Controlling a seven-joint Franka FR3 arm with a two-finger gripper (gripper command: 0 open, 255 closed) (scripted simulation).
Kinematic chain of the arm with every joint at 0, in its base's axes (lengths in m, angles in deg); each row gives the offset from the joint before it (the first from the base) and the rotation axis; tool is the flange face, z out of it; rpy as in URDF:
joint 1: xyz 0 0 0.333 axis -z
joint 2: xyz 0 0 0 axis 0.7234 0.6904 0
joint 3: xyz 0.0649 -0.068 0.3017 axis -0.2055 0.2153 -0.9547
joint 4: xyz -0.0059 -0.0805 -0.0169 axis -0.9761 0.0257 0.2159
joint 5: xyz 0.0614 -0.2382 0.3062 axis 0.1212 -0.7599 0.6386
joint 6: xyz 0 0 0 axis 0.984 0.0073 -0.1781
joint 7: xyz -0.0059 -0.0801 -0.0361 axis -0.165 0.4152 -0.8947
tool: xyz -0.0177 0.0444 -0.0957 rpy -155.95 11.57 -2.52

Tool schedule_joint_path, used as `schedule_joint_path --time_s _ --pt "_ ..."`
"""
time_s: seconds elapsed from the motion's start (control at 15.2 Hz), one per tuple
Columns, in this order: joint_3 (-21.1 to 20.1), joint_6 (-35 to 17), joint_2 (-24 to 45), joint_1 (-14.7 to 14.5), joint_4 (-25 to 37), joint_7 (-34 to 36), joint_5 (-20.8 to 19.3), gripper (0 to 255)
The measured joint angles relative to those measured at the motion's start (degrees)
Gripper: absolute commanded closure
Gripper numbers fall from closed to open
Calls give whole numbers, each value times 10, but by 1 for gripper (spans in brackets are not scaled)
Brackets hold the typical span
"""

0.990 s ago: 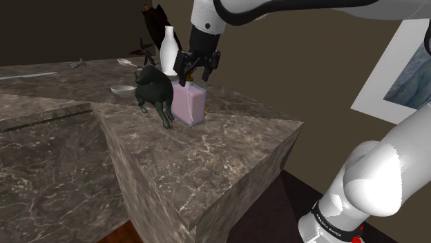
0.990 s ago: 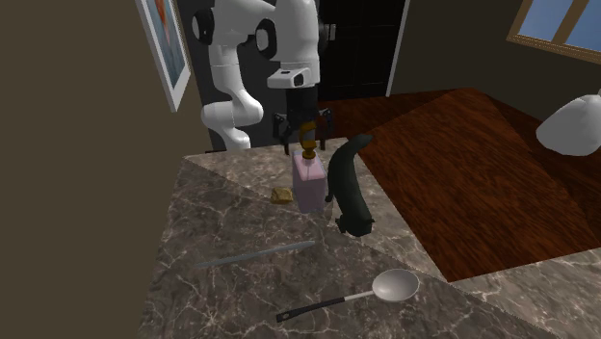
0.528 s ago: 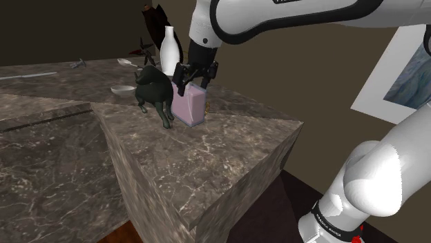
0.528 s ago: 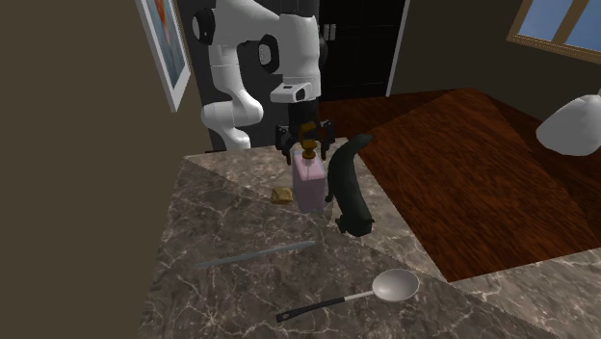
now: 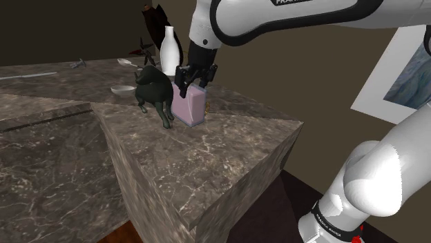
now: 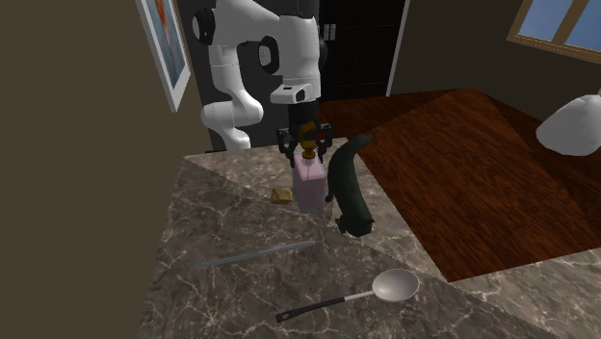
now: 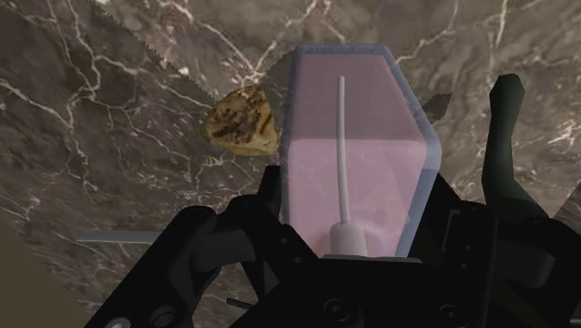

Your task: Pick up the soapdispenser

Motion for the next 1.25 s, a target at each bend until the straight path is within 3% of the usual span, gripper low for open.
schedule_joint_path --time_s 0.4,1.25 --pt "0 15 0 0 14 -1 0 255" --pt "2 113 11 2 122 -3 -3 255"
